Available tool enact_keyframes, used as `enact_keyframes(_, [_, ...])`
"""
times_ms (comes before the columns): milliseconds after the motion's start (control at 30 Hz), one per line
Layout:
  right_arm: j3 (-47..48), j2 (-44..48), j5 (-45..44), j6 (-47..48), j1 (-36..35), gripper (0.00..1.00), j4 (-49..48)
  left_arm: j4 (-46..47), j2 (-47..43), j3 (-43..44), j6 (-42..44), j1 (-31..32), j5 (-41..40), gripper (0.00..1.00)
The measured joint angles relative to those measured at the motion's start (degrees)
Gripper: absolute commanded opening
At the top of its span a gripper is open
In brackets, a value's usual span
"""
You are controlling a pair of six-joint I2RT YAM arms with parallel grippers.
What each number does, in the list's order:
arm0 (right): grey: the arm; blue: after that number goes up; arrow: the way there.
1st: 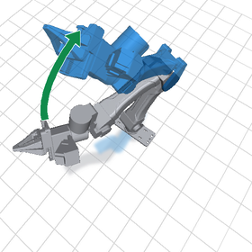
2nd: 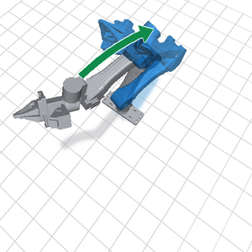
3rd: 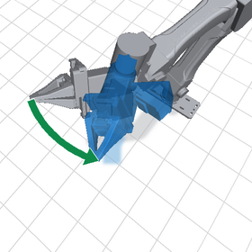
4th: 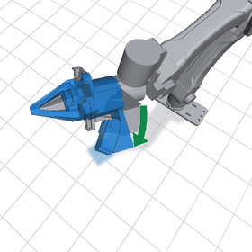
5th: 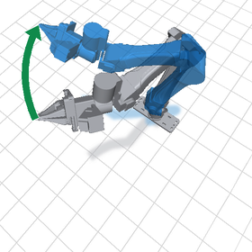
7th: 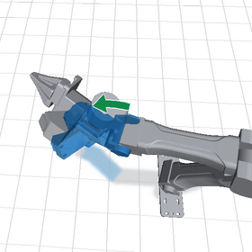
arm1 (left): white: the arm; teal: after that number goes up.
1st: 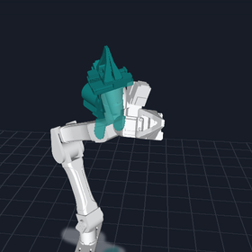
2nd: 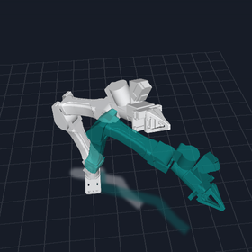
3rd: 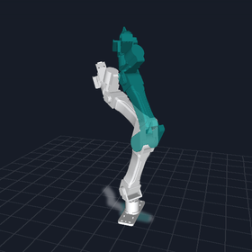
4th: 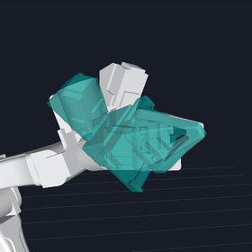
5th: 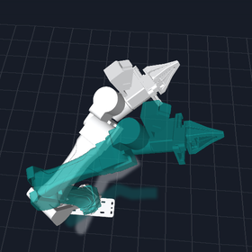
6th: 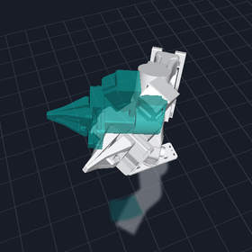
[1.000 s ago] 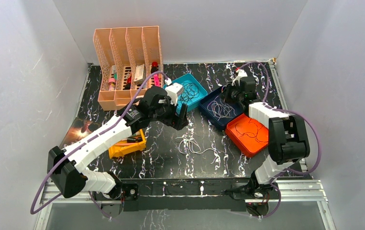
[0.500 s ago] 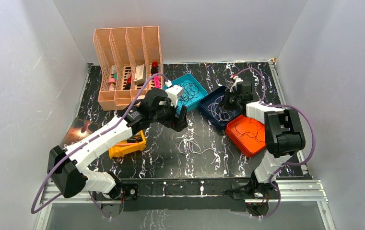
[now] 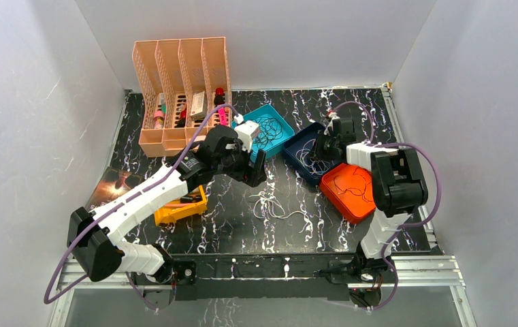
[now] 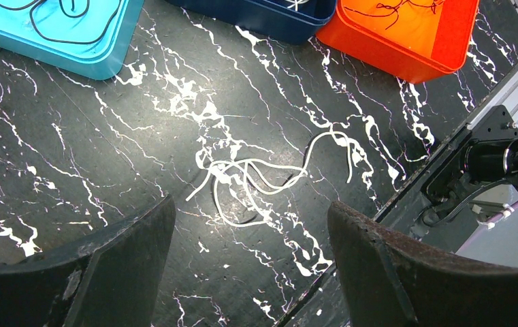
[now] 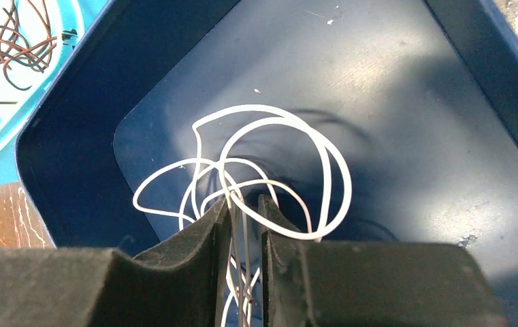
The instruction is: Untangle the cables
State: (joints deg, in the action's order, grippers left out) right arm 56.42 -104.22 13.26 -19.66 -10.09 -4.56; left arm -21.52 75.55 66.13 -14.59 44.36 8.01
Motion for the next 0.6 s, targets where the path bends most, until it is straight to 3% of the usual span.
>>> enact_keyframes(600, [2.1,-0.3,-1.4,0.5,0.0,0.54,1.9,0.1,0.2,0.0,0.0,0.0,0.0,0.81])
